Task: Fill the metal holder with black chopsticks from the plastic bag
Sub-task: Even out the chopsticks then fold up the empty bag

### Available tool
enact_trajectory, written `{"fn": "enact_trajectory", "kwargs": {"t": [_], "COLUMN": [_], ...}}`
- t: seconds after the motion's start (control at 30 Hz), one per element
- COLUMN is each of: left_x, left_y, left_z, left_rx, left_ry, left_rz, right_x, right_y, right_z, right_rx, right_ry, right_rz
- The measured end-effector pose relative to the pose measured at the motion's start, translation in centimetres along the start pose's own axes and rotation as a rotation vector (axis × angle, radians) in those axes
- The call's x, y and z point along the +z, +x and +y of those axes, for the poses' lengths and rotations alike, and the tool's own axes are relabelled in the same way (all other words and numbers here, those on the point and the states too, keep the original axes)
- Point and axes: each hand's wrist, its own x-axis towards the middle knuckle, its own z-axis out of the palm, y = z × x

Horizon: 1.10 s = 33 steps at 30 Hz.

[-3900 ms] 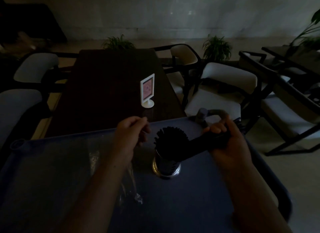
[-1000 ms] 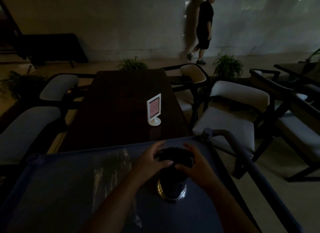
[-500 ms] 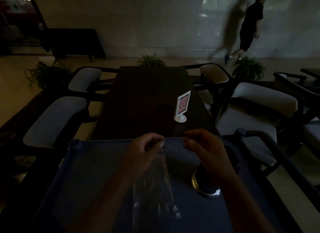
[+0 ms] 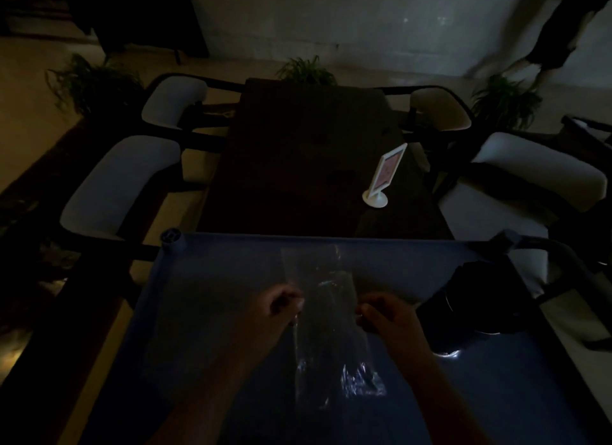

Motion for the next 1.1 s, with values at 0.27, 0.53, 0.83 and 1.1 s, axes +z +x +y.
{"fn": "enact_trajectory", "kwargs": {"t": [0.27,0.53,0.83,1.1], "left_x": [1.9,2.6,5.9,0.3], "left_y": [1.0,1.5,2.4,-0.6], "left_z": [-4.1,-5.7,-0.3,7.2], "left_rx": [-0.139,-0.392,-0.504,-0.123], "left_ry": [0.401,0.611,-0.160,-0.210], "left_rz": [0.024,0.181,0.246,0.191], "right_x": [-0.4,-0.3,2.3,-3.0], "right_y": [2.7,4.2,4.0,1.0], "right_z": [4.2,6.5,1.9,-7.2], "right_rx": [0.107,0.260,0.377,0.119], "right_ry": [-0.331,-0.498,0.151,0.295], "right_rz": [-0.116,0.068,-0.086,-0.116]}}
